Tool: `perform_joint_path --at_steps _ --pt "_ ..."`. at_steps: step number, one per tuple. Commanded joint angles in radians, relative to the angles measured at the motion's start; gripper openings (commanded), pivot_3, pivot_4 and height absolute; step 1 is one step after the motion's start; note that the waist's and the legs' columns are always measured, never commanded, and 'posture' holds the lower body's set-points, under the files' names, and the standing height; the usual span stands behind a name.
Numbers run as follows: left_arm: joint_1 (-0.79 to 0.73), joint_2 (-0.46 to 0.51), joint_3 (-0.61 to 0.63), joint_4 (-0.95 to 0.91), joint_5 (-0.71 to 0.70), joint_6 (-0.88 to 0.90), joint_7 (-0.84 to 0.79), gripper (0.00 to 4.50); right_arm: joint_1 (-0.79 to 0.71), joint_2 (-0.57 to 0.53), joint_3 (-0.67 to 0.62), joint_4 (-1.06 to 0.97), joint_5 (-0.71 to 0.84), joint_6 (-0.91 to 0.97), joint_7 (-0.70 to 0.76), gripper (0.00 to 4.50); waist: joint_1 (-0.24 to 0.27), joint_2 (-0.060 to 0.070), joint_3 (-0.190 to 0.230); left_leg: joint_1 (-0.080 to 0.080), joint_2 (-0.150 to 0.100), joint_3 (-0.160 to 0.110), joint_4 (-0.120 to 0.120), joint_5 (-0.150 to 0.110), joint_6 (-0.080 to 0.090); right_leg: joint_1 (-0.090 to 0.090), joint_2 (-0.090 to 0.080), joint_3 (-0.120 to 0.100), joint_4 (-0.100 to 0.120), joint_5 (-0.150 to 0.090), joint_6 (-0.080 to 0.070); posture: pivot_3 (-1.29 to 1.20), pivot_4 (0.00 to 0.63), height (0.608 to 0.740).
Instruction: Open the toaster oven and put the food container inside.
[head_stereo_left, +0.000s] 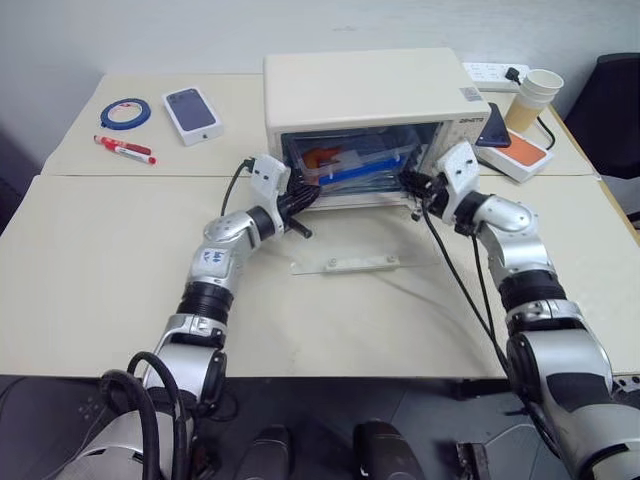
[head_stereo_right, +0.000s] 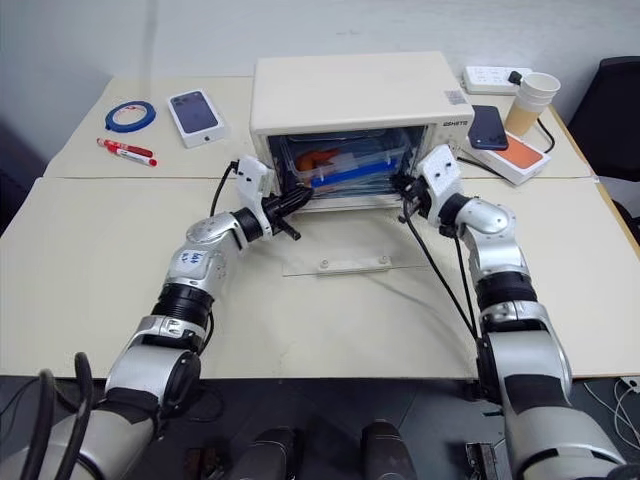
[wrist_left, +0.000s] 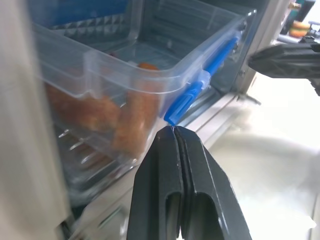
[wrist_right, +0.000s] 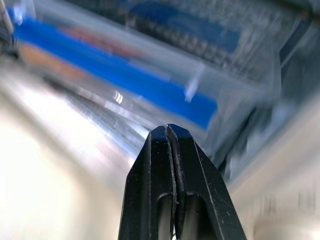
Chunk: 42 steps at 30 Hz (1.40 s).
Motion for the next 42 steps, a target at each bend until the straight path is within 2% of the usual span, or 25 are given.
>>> perform_joint_path --at_steps 1,7,9,12,15,20,26,30,38,42 --pt "0.025 0.058 0.025 -0.104 -0.021 0.034 -0.039 0.0 0.153 -0.072 -0.061 -0.275 0.088 0.113 0.055 0.03 0.001 0.0 0.0 0.0 0.0 0.0 0.0 0.0 0.0 0.0 0.0 0.0 0.0 0.0 0.0 0.0 0.15 0.74" --pt "0.053 0.101 0.03 -0.129 -0.01 0.042 -0.036 0.0 0.347 -0.133 -0.105 -0.497 0.125 0.224 0.057 0.03 0.003 0.0 0.0 0.0 -0.001 0.001 0.002 0.0 0.0 0.0 0.0 0.0 0.0 0.0 0.0 0.0 0.15 0.74" --pt "0.078 0.137 0.038 -0.171 -0.039 0.071 -0.094 0.0 0.422 -0.168 -0.126 -0.538 0.124 0.231 0.066 0.03 0.003 0.0 0.0 0.0 -0.001 0.001 0.002 0.0 0.0 0.0 0.0 0.0 0.001 0.0 0.0 0.0 0.15 0.74" --pt "0.161 0.26 0.076 -0.253 -0.103 0.073 -0.274 0.0 0.517 -0.217 -0.165 -0.514 0.11 0.212 0.069 0.03 -0.002 0.0 0.0 0.0 0.0 0.001 0.001 0.0 0.0 0.0 0.001 0.0 0.001 0.0 0.0 0.0 0.15 0.74" --pt "0.261 0.366 0.098 -0.303 -0.166 -0.011 -0.491 0.0 0.523 -0.214 -0.156 -0.454 0.109 0.203 0.071 0.03 -0.009 0.001 0.0 0.001 0.001 0.002 -0.001 0.0 0.0 0.0 0.001 0.001 0.0 0.0 0.0 0.0 0.15 0.74" --pt "0.347 0.467 0.108 -0.278 -0.184 -0.023 -0.64 0.0 0.455 -0.151 -0.112 -0.32 0.12 0.133 0.144 0.03 -0.001 0.002 0.0 0.003 0.001 0.002 0.0 0.0 0.0 0.003 0.0 0.002 -0.003 0.0 0.0 0.0 0.15 0.74" --pt "0.372 0.45 0.119 -0.307 -0.2 -0.001 -0.615 0.0 0.384 -0.074 -0.085 -0.232 0.142 0.091 0.236 0.03 0.006 0.002 0.0 0.003 0.0 0.001 0.0 0.0 0.0 0.003 0.0 0.002 -0.002 0.0 0.0 0.0 0.15 0.74" --pt "0.404 0.442 0.13 -0.371 -0.243 0.053 -0.606 0.0 0.389 -0.046 -0.088 -0.272 0.179 0.098 0.276 0.03 0.0 0.002 0.0 0.003 0.0 0.001 0.0 0.0 0.0 0.003 -0.001 0.002 -0.001 0.0 0.0 0.0 0.15 0.74" --pt "0.433 0.435 0.151 -0.435 -0.296 0.119 -0.582 0.0 0.389 -0.038 -0.194 -0.439 0.303 0.112 0.22 0.03 0.0 0.002 0.001 0.003 0.002 0.001 0.0 0.0 0.0 0.002 -0.001 0.002 -0.001 0.0 0.0 0.0 0.15 0.74" --pt "0.435 0.412 0.165 -0.465 -0.318 0.139 -0.545 0.0 0.326 -0.017 -0.239 -0.505 0.367 0.146 0.147 0.03 0.001 0.002 0.001 0.003 0.002 0.001 -0.001 0.0 0.0 0.002 -0.001 0.002 -0.002 0.0 0.0 0.0 0.15 0.74"
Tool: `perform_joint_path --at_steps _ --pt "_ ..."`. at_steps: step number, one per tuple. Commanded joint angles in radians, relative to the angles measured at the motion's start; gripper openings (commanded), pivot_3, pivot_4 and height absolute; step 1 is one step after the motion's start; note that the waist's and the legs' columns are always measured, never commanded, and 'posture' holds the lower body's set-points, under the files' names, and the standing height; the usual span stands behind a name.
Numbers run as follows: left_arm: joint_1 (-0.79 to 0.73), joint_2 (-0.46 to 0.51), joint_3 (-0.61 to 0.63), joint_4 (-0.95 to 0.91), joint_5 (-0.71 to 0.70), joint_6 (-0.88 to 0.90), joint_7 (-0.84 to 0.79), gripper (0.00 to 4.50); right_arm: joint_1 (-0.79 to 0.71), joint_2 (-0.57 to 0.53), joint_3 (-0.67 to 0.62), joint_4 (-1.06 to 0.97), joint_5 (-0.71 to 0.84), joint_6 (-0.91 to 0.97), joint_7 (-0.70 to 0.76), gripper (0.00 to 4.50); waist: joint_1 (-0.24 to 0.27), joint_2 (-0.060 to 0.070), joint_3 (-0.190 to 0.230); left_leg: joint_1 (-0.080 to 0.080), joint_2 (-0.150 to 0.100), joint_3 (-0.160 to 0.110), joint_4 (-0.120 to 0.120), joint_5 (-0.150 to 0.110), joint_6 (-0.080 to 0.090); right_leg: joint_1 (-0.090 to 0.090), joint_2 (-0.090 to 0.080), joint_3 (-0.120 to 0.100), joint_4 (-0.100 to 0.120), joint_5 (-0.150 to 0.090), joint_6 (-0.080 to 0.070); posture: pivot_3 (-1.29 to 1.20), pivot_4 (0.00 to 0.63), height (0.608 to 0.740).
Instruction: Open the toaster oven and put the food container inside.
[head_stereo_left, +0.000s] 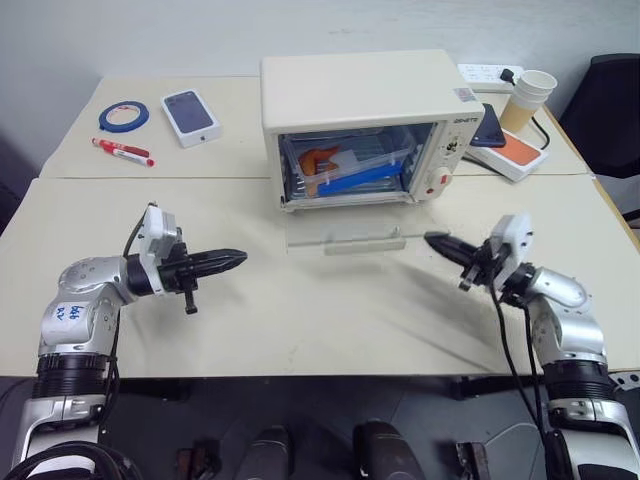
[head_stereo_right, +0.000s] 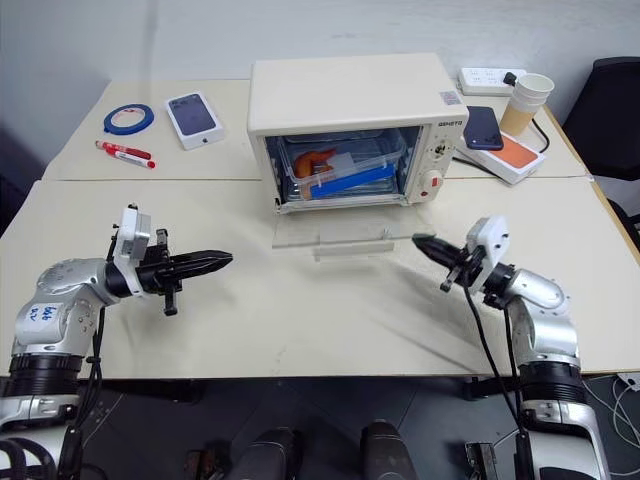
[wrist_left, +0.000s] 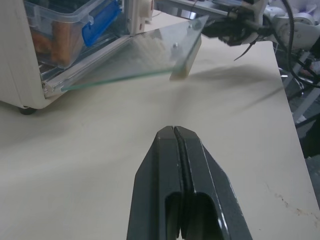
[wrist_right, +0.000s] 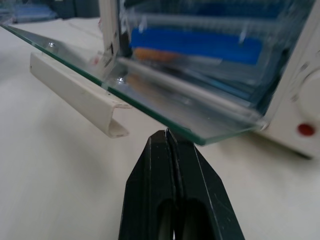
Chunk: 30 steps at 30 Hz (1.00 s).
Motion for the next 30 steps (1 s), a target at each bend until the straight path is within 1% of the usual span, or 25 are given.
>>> perform_joint_path --at_steps 1,4,8,10,12,14,16,17,18,19,22,23,24,27,30 --pt "-0.002 -0.018 0.033 -0.06 -0.044 0.019 0.039 0.0 -0.085 0.02 -0.053 -0.074 0.073 0.031 -0.065 0.03 -0.001 0.0 0.0 0.0 0.0 0.0 0.0 0.0 0.0 0.0 0.0 0.0 0.0 0.0 0.0 0.0 0.15 0.74" --pt "-0.004 -0.036 0.031 -0.071 -0.044 0.024 0.065 0.0 -0.185 0.044 -0.035 -0.022 0.064 0.039 -0.091 0.03 -0.002 0.0 0.0 0.0 0.0 0.0 0.0 0.0 0.0 0.0 0.0 0.0 0.0 0.0 0.0 0.0 0.15 0.74" --pt "-0.02 -0.059 0.022 -0.054 -0.028 0.006 0.091 0.0 -0.335 0.082 0.003 0.196 -0.024 -0.038 -0.109 0.03 -0.003 0.0 0.0 0.0 0.0 0.0 0.0 0.0 0.0 0.0 0.0 0.0 0.0 0.0 0.0 0.0 0.15 0.74" --pt "-0.032 -0.069 0.019 -0.049 -0.029 0.007 0.104 0.0 -0.374 0.086 0.014 0.278 -0.057 -0.07 -0.111 0.03 -0.003 0.0 0.0 0.0 0.0 0.0 0.0 0.0 0.0 0.0 0.0 0.0 0.0 0.0 0.0 0.0 0.15 0.74" --pt "-0.036 -0.073 0.016 -0.051 -0.027 0.008 0.11 0.0 -0.387 0.088 0.015 0.309 -0.061 -0.082 -0.099 0.03 0.001 0.0 0.0 0.0 0.0 0.0 0.001 0.0 0.0 0.0 0.0 -0.001 0.001 0.0 0.0 0.0 0.15 0.74" --pt "-0.035 -0.07 0.011 -0.057 -0.018 0.005 0.115 0.0 -0.365 0.078 0.007 0.27 -0.039 -0.052 -0.077 0.03 -0.001 0.0 0.0 0.0 -0.001 -0.001 0.001 0.0 0.0 0.0 0.0 -0.001 0.002 0.0 0.0 0.0 0.15 0.74" --pt "-0.021 -0.057 0.01 -0.069 -0.001 -0.013 0.116 0.0 -0.309 0.05 0.016 0.185 -0.026 -0.034 -0.023 0.03 -0.003 0.0 0.0 -0.001 -0.001 0.0 0.0 0.0 0.0 0.0 0.001 -0.001 0.001 0.0 0.0 0.0 0.15 0.74" --pt "-0.005 -0.041 0.01 -0.068 0.02 -0.025 0.12 0.0 -0.247 0.019 0.024 0.104 -0.017 -0.014 0.018 0.03 -0.003 0.0 0.0 -0.001 -0.001 -0.001 0.0 0.0 0.0 0.0 0.0 -0.002 0.001 0.0 0.0 0.0 0.15 0.74" --pt "0.011 -0.028 0.014 -0.067 0.037 -0.047 0.119 0.0 -0.186 -0.006 0.023 0.022 0.004 0.019 0.045 0.4 -0.001 0.0 0.0 -0.001 -0.001 -0.001 0.0 0.0 0.0 0.0 0.0 -0.002 0.001 0.0 0.0 0.0 0.15 0.74" --pt "0.03 -0.013 0.018 -0.063 0.06 -0.071 0.123 0.0 -0.112 -0.036 0.027 -0.069 0.02 0.05 0.071 0.58 0.0 0.0 0.0 -0.001 -0.001 -0.001 -0.001 0.0 0.0 0.0 0.0 -0.002 0.001 0.0 0.0 0.0 0.15 0.74" --pt "0.082 0.01 0.034 -0.05 0.108 -0.166 0.134 0.0 0.097 -0.116 0.034 -0.26 0.014 0.044 0.131 1.44 0.002 0.0 0.0 -0.001 -0.001 -0.002 -0.002 0.0 0.0 0.0 -0.001 -0.002 0.0 0.0 0.0 0.0 0.15 0.74" --pt "0.102 0.018 0.037 -0.041 0.129 -0.2 0.143 0.0 0.158 -0.123 0.014 -0.306 0.026 0.044 0.122 1.66 0.002 0.0 0.0 -0.001 -0.001 -0.001 -0.003 0.0 0.0 0.0 -0.001 -0.002 -0.001 0.0 0.0 0.0 0.15 0.74" --pt "0.115 0.023 0.039 -0.034 0.143 -0.223 0.149 0.0 0.196 -0.125 -0.001 -0.337 0.039 0.049 0.112 1.92 0.001 0.0 0.0 -0.001 0.0 -0.001 -0.004 0.0 0.0 0.0 -0.001 -0.001 -0.001 0.0 0.0 0.0 0.15 0.74" --pt "0.181 0.035 0.05 -0.009 0.177 -0.306 0.149 0.0 0.372 -0.146 -0.03 -0.421 0.031 0.023 0.124 2.75 0.002 0.001 0.0 0.001 0.0 0.002 -0.001 0.0 0.0 0.001 -0.001 0.002 -0.001 0.0 0.0 0.0 0.15 0.74" --pt "0.23 0.026 0.06 0.007 0.187 -0.372 0.157 0.0 0.467 -0.137 -0.052 -0.461 0.035 0.011 0.106 3.51 0.004 0.001 0.0 0.003 0.001 0.002 -0.003 0.0 0.0 0.002 0.0 0.003 -0.001 0.0 0.0 0.0 0.15 0.74"
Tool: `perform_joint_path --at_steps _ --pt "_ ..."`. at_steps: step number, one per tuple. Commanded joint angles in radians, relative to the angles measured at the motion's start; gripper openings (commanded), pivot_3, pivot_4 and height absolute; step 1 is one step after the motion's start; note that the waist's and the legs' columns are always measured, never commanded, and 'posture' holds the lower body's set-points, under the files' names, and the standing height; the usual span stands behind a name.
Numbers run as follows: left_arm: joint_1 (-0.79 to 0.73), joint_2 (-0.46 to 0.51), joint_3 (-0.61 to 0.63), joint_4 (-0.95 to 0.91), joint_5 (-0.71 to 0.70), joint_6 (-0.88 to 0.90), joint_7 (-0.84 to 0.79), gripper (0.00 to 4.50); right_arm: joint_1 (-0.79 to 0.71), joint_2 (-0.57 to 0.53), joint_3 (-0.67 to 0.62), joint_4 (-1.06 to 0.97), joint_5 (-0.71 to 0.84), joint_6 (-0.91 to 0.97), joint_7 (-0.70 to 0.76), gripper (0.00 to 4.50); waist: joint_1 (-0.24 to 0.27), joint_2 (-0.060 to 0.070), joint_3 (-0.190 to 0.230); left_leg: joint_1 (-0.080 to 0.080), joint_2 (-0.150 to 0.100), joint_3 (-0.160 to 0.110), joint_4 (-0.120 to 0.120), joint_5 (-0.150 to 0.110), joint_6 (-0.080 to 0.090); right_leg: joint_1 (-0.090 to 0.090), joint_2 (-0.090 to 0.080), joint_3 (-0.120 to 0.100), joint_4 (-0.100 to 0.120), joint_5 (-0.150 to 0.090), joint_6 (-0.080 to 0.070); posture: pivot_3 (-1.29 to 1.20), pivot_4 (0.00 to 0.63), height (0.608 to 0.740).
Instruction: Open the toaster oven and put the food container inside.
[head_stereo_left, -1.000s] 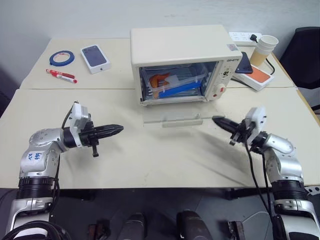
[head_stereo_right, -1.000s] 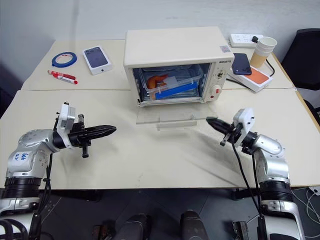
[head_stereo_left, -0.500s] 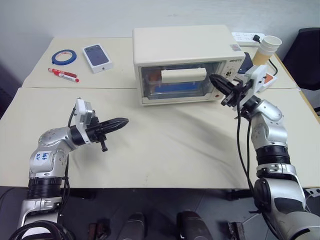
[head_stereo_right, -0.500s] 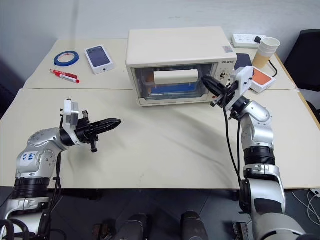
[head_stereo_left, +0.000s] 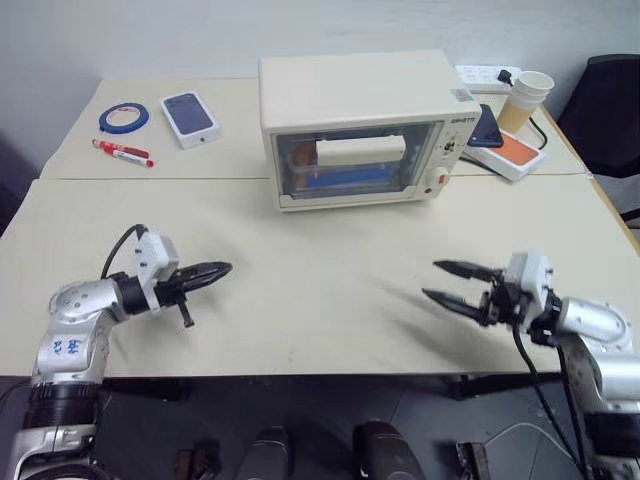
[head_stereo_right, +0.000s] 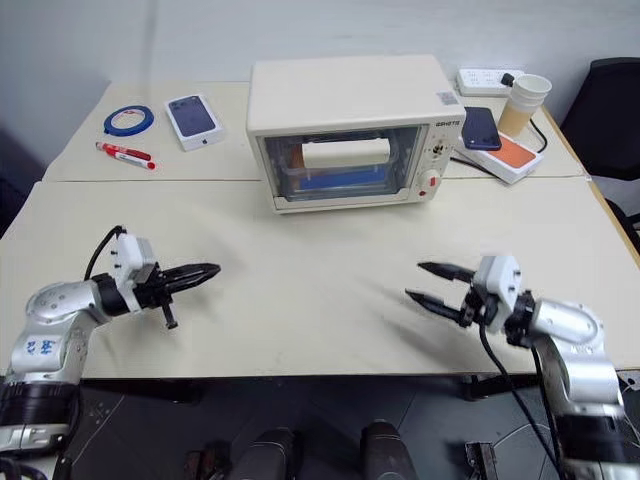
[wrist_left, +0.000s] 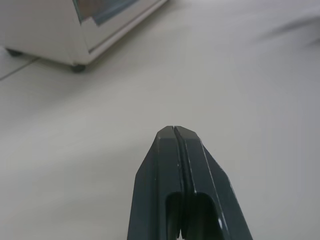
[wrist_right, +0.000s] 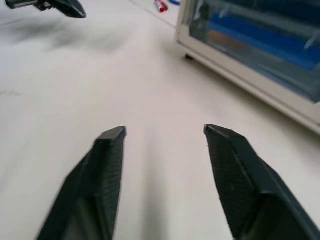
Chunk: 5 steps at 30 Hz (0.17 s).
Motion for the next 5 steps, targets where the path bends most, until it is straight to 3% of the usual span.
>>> perform_joint_path --at_steps 1,3,5 --pt "0.043 0.002 0.033 0.007 0.019 -0.096 0.021 0.0 0.069 -0.004 -0.047 -0.058 0.0 -0.062 -0.011 3.75 0.001 0.0 0.0 0.0 0.0 0.0 0.0 0.0 0.0 0.0 0.0 0.001 0.0 0.0 0.0 0.0 0.15 0.74" --pt "0.061 -0.011 0.034 0.002 0.021 -0.123 0.038 0.0 0.092 -0.002 -0.048 -0.042 -0.016 -0.09 -0.015 4.3 0.002 0.0 0.0 0.0 0.0 0.0 0.0 0.0 0.0 0.0 0.0 0.001 0.0 0.0 0.0 0.0 0.15 0.74" --pt "0.064 -0.015 0.033 -0.02 -0.007 -0.108 0.034 0.0 0.087 0.003 -0.05 -0.023 -0.013 -0.099 -0.027 4.43 0.002 0.0 0.0 0.0 0.0 0.0 0.0 0.0 0.0 0.0 0.0 0.002 0.0 0.0 0.0 0.0 0.15 0.74"
